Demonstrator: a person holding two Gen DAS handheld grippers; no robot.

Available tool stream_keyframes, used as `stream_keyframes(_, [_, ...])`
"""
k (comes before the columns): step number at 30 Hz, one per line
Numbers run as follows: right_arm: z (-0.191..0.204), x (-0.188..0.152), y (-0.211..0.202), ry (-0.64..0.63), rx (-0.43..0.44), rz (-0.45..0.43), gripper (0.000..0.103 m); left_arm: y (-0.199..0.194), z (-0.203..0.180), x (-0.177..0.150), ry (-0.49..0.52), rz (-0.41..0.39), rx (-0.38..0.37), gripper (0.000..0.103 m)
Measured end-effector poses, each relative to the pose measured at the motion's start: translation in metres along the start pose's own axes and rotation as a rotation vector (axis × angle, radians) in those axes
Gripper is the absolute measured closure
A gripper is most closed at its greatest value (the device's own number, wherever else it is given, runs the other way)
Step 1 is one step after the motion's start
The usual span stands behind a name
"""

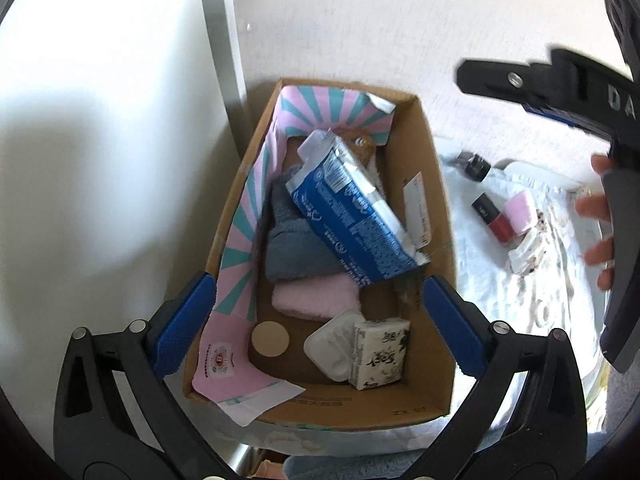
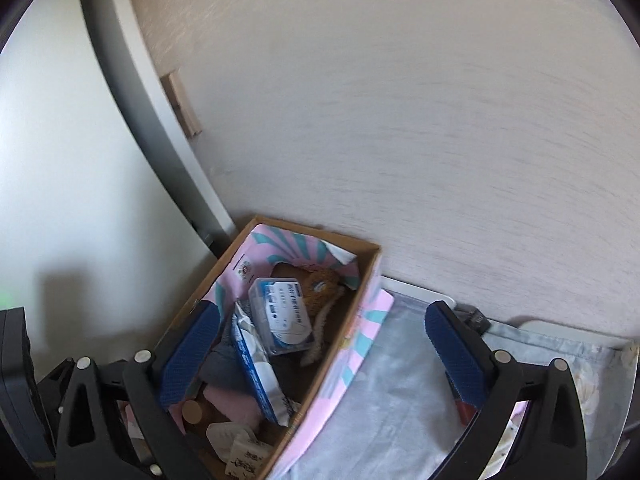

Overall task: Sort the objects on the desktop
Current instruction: 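Move both tools back over the cream plush slippers on the cloth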

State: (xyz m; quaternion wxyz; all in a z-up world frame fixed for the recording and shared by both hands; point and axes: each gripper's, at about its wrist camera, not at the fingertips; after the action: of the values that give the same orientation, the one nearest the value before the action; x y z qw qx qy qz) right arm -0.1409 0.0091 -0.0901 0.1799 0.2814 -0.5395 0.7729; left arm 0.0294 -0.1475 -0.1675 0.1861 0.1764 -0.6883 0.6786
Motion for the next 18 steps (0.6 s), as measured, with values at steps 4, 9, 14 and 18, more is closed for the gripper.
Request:
stream_keyframes(4, [-0.019,-0.006,-0.023,0.019,-0.015,-0.025,0.000,-0.009,-0.007,0.007,0.031,-0.027,-0.002,0.000])
stream_keyframes(9, [-0.046,-0.013,-0.047,0.037,-0.051,-0.064,0.000,-0.036,-0.023,0.024,0.075,-0.072,-0.007,0.000])
stream_keyframes(14, [-0.060,-0.019,-0.066,-0.005,-0.110,-0.044,0.000,-0.057,-0.041,0.034,0.097,-0.109,-0.055,0.000])
stream_keyframes(18, [-0.077,-0.028,-0.076,-0.004,-0.153,-0.056,0.000,-0.062,-0.063,0.040,0.142,-0.116,-0.075,0.000])
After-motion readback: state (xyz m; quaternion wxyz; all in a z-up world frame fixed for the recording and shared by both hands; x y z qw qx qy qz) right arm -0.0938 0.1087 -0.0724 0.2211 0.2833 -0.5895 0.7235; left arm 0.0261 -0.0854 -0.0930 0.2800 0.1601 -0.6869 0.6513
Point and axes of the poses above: each gripper's, at about its wrist camera, not at the fingertips, and y roughly the way its jaws point, z to its left, x to its top, and after that the axes turned 6 degrees about y, right-handed
